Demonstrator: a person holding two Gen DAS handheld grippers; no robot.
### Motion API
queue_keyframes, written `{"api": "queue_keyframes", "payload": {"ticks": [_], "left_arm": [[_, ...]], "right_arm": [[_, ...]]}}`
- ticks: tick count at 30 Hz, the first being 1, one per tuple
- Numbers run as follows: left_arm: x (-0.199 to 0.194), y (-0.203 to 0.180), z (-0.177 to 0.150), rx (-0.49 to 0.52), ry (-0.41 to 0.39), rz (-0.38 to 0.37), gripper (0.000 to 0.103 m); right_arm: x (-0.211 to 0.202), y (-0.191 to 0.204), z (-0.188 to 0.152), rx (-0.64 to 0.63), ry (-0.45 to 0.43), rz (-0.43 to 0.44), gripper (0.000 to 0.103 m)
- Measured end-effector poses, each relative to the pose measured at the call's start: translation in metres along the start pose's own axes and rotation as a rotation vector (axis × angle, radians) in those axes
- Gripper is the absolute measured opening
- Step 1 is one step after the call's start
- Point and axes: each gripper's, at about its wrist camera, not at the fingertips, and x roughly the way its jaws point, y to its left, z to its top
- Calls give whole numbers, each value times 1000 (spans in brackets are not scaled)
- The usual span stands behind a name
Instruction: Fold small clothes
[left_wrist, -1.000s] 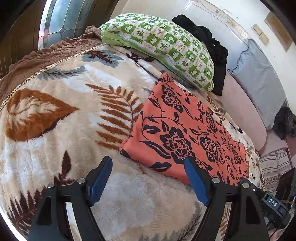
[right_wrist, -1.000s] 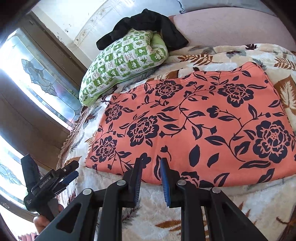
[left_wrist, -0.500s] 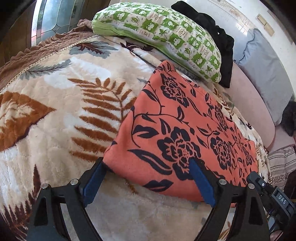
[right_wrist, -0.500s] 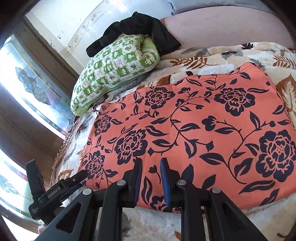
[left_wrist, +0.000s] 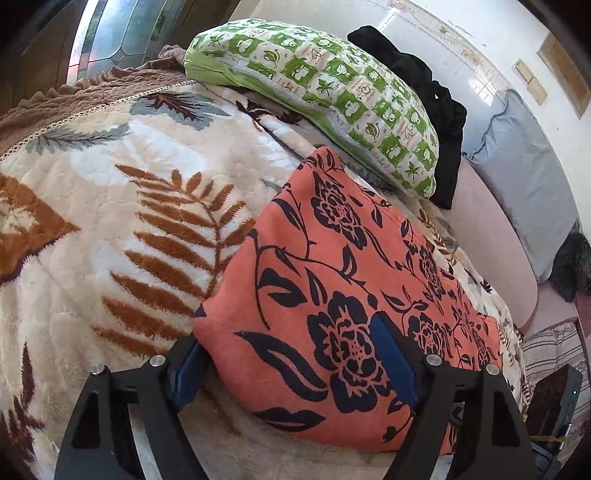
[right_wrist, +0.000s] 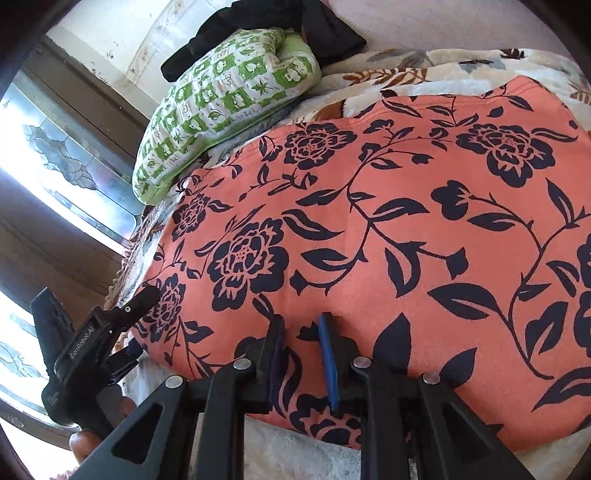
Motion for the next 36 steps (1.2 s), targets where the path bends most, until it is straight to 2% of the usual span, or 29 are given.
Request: {"api": "queue_keyframes", "payload": {"ticks": [2, 3, 4, 6, 10, 13, 19, 24, 25, 26, 27, 28, 30, 32, 36], "left_arm": [[2, -4, 1, 15, -4, 16, 68], [4, -6, 1, 25, -4, 30, 49], [4, -7, 2, 35, -8, 31, 40], [2, -11, 3, 59, -26, 33, 33], [-7, -25, 1, 140, -81, 50, 28], [-18, -46, -1, 238, -133, 40, 27], [-29, -107, -28, 549, -207, 58, 26], [-27, -147, -70, 775, -206, 48, 25], [-25, -153, -78, 815, -195, 50, 25], [-21, -159, -87, 852, -182, 53, 25], [-18, -163, -95, 884, -167, 54, 25], [-15, -167, -102, 911, -154, 57, 25], [-11, -174, -113, 962, -140, 72, 25], [-11, -177, -117, 985, -143, 87, 25], [-12, -174, -112, 958, -130, 70, 25]], "right_arm": [[0, -1, 0, 5, 4, 10, 23], [0, -1, 0, 3, 5, 11, 23], [0, -1, 0, 1, 6, 11, 23], [-1, -1, 0, 0, 9, 14, 23], [-3, -7, 2, 45, 14, 47, 23], [-8, -16, 4, 106, 13, 88, 23], [-26, -30, 18, 130, -16, 84, 25], [-52, -53, 36, 205, -91, 162, 25], [-57, -57, 39, 218, -106, 175, 31], [-61, -61, 41, 231, -118, 189, 55], [-64, -65, 43, 247, -129, 201, 73], [-67, -69, 44, 265, -149, 215, 87], [-71, -75, 45, 298, -181, 248, 87], [-69, -81, 48, 330, -167, 275, 87], [-54, -86, 57, 372, -115, 318, 87]]}}
